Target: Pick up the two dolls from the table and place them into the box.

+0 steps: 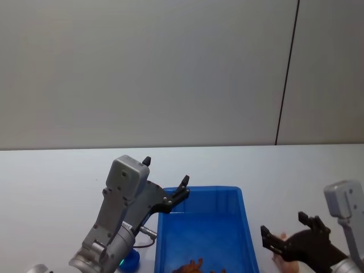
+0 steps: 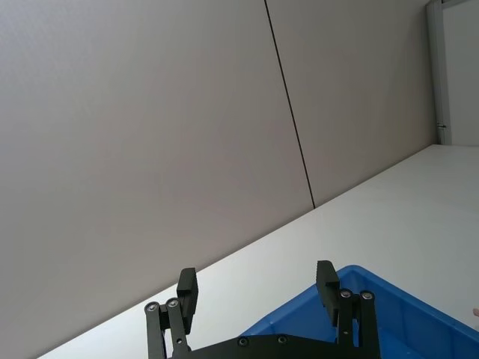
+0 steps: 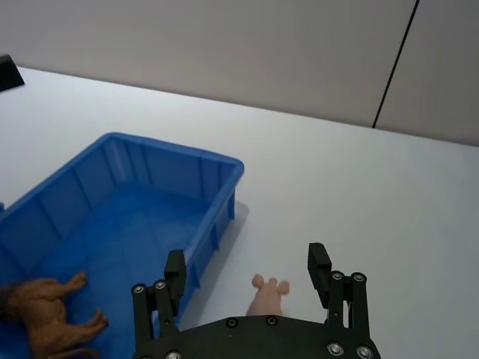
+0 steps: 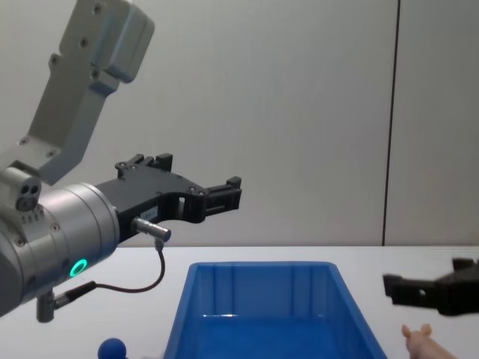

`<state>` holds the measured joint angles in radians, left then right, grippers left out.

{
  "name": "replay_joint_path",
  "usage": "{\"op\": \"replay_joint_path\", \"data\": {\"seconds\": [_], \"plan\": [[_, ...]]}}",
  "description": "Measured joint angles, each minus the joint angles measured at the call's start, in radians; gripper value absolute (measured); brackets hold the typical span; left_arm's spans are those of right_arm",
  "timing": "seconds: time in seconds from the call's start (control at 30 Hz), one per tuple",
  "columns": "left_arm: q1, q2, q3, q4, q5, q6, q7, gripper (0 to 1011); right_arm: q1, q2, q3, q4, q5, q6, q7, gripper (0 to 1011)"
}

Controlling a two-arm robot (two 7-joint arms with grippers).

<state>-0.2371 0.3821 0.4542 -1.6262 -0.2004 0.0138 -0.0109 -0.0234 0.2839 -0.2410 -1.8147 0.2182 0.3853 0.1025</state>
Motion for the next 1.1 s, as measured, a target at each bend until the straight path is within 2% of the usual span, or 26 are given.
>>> {"op": "replay_joint_path", "data": {"seconds": [0.3, 0.67, 0.9, 0.97, 1.1], "plan": [[0.000, 0.000, 0.000, 0.000, 0.000, 0.000, 0.000, 1001, -0.040, 0.015, 0.004, 0.006, 0.006, 0.009, -0.025, 1001], [0.000, 0.000, 0.000, 0.000, 0.000, 0.000, 0.000, 1001, -0.066, 0.017, 0.002, 0.050, 0.002, 0.014, -0.037, 998], [0.000, 0.000, 0.000, 0.000, 0.000, 0.000, 0.000, 1001, -0.070, 0.013, -0.002, 0.083, -0.002, 0.008, -0.032, 855], [0.000, 0.000, 0.000, 0.000, 0.000, 0.000, 0.000, 1001, -0.071, 0.011, -0.003, 0.098, -0.004, 0.000, -0.025, 761], [0.000, 0.000, 0.000, 0.000, 0.000, 0.000, 0.000, 1001, -0.071, 0.008, -0.005, 0.111, -0.007, -0.012, -0.019, 662]]}}
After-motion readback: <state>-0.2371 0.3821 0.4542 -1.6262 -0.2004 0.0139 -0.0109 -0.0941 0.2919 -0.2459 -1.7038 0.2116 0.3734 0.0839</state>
